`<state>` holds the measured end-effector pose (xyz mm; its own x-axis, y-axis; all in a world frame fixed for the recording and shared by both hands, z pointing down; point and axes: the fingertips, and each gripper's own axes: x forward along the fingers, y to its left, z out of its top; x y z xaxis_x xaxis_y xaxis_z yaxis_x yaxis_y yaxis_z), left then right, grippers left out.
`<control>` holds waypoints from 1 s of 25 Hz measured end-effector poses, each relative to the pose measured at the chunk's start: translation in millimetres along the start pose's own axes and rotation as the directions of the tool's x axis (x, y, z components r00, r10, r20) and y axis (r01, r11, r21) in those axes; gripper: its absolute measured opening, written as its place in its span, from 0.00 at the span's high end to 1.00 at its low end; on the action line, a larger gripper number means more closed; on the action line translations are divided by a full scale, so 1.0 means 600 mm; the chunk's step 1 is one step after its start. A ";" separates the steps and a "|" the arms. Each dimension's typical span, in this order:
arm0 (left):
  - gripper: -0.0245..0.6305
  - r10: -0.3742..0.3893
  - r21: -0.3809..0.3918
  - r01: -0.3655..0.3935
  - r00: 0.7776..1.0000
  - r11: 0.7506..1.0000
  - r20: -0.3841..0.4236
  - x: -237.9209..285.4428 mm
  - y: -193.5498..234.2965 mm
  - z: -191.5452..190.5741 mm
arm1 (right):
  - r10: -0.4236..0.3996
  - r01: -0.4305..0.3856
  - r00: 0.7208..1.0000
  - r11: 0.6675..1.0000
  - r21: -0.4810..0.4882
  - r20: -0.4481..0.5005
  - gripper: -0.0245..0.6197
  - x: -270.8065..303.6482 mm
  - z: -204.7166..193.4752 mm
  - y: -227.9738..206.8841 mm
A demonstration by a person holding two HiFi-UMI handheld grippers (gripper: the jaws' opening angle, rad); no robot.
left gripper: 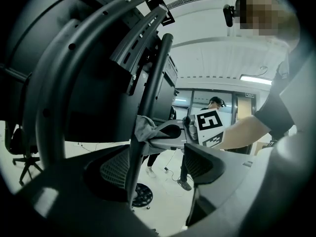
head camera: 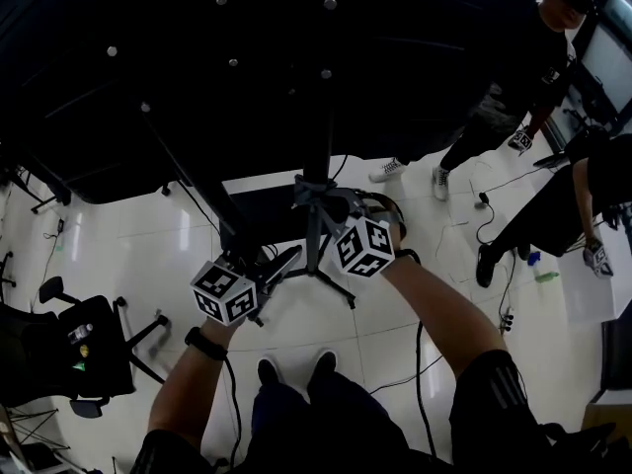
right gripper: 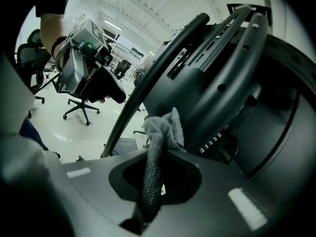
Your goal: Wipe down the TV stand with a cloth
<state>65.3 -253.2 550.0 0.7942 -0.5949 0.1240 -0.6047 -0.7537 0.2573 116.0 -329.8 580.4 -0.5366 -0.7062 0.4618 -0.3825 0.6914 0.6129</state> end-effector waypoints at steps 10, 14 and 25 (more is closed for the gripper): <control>0.39 0.012 -0.056 -0.016 0.998 0.998 -0.068 0.028 0.025 -0.102 | 0.075 -0.074 0.996 0.997 0.033 -0.045 0.93 0.048 -0.082 0.073; 0.39 0.016 -0.078 -0.023 0.995 0.997 -0.096 0.038 0.039 -0.145 | 0.100 -0.097 0.993 0.994 0.046 -0.065 0.93 0.072 -0.116 0.106; 0.39 0.033 -0.121 -0.053 0.986 0.991 -0.161 0.069 0.088 -0.266 | 0.160 -0.154 0.981 0.986 0.058 -0.108 0.93 0.140 -0.203 0.196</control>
<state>75.8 -272.8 721.4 0.7733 -0.5664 0.2851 -0.6340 -0.6819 0.3648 117.5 -326.5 769.7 -0.5063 -0.5990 0.6203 -0.3380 0.7997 0.4963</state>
